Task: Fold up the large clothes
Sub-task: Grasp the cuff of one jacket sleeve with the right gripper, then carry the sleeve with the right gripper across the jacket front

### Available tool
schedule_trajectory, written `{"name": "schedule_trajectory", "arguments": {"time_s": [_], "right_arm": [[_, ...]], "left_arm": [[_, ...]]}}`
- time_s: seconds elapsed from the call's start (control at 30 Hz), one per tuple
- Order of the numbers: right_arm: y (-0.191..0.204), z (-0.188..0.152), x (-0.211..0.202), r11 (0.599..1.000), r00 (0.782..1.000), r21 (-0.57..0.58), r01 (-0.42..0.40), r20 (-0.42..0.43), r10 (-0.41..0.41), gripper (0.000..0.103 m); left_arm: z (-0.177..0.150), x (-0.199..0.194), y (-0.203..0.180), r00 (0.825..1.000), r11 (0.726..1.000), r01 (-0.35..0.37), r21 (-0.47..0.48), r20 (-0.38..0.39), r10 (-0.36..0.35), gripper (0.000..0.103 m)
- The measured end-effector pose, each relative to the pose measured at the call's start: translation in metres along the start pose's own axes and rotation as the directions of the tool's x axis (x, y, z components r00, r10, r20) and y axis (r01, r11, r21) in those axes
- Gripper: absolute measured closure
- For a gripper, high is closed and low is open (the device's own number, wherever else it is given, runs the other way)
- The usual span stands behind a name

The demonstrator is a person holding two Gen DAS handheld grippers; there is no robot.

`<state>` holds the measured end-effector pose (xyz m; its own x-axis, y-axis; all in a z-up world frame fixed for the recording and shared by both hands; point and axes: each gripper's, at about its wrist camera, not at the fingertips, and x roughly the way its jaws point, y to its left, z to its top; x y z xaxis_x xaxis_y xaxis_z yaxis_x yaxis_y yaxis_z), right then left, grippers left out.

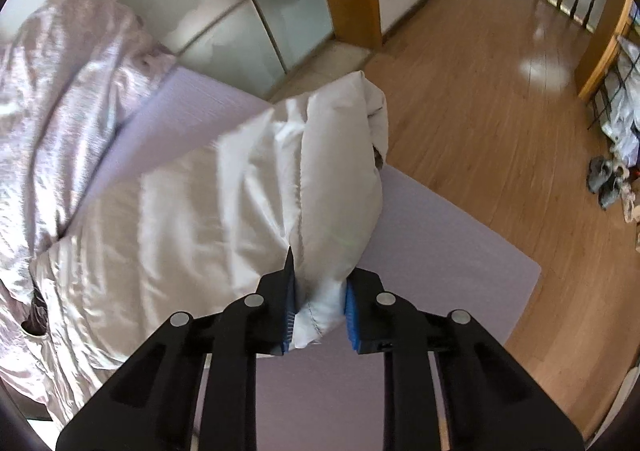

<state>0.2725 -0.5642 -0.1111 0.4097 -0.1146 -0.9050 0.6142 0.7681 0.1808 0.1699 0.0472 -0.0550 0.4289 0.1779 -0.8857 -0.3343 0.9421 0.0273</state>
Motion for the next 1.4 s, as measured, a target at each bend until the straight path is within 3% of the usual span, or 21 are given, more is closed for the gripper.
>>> {"name": "schedule_trajectory", "arguments": {"time_s": [0.2,0.37,0.5,0.83,1.13,1.2,1.27,1.4], "right_arm": [[0.079,-0.004,-0.025,0.992,0.995,-0.103,-0.080,0.058,0.086,0.083],[0.175,-0.040,-0.029,0.956,0.988,-0.259,-0.139,0.030,0.151,0.083],[0.256,-0.083,-0.025,0.899,0.977,-0.385,-0.207,-0.038,0.209,0.083],[0.390,-0.205,-0.002,0.760,0.950,-0.572,-0.309,-0.221,0.220,0.083],[0.447,-0.286,-0.006,0.666,0.935,-0.659,-0.349,-0.296,0.197,0.083],[0.452,-0.295,-0.007,0.636,0.935,-0.689,-0.348,-0.304,0.183,0.073],[0.457,-0.305,-0.009,0.586,0.924,-0.717,-0.377,-0.338,0.181,0.057],[0.455,-0.297,-0.026,0.576,0.907,-0.701,-0.420,-0.336,0.254,0.052]], "left_arm": [[0.014,0.005,0.039,1.000,1.000,-0.010,-0.012,0.011,0.010,0.002],[0.024,0.011,0.068,0.999,0.998,-0.051,-0.025,0.017,0.051,0.002],[0.033,0.014,0.090,0.997,0.996,-0.076,-0.042,0.024,0.078,0.002],[0.042,0.022,0.127,0.995,0.992,-0.098,-0.078,0.017,0.100,0.002],[0.045,0.030,0.149,0.996,0.990,-0.088,-0.110,0.004,0.089,0.002],[0.046,0.032,0.152,0.996,0.990,-0.085,-0.113,0.004,0.086,0.002],[0.047,0.032,0.155,0.997,0.990,-0.083,-0.113,0.003,0.084,0.002],[0.050,0.037,0.162,0.996,0.990,-0.087,-0.114,-0.002,0.087,0.002]]}}
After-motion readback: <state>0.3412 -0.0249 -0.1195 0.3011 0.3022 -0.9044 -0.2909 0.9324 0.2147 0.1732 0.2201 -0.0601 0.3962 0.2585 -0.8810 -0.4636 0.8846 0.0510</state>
